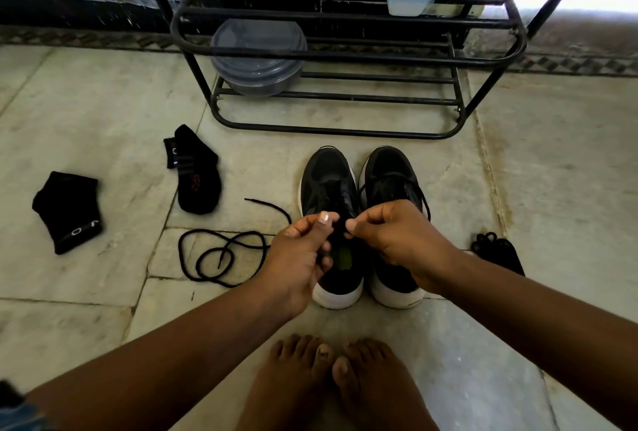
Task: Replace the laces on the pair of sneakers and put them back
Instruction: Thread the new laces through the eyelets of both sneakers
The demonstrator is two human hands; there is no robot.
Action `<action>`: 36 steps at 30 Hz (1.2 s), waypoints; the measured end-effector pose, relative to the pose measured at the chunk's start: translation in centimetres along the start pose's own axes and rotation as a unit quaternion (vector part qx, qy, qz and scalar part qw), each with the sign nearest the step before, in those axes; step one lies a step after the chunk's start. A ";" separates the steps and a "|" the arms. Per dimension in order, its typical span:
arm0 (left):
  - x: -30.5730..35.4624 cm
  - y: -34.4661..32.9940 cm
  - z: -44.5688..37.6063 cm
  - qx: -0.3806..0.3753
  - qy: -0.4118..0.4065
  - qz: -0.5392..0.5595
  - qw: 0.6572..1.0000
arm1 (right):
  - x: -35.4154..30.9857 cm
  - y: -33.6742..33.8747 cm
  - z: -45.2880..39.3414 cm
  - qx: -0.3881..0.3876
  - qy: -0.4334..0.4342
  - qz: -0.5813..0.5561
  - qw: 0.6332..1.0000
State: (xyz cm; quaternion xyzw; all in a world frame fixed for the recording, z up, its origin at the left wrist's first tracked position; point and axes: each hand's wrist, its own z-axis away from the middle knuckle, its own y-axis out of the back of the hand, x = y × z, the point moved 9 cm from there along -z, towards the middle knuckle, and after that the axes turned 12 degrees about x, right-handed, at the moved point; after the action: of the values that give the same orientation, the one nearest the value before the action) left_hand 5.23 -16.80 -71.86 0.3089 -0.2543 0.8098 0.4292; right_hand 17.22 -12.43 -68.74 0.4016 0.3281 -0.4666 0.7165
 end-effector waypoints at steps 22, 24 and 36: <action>6.8 3.3 -3.1 0.039 -0.377 -0.164 0.911 | -1.2 2.5 -0.7 0.027 0.128 0.183 0.974; 9.8 -1.5 0.3 -0.023 -0.459 -0.286 0.841 | -2.5 1.0 0.0 0.001 0.157 0.152 0.976; 5.7 0.0 -1.8 -0.043 -0.217 -0.254 0.942 | -3.1 1.6 0.5 -0.052 0.166 0.131 0.976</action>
State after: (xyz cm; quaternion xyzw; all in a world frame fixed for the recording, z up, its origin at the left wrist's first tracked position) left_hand 2.23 -12.52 -69.02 0.5124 -0.2887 0.5756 0.5681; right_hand 17.65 -11.26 -65.46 0.4746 0.4111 -0.2781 0.7269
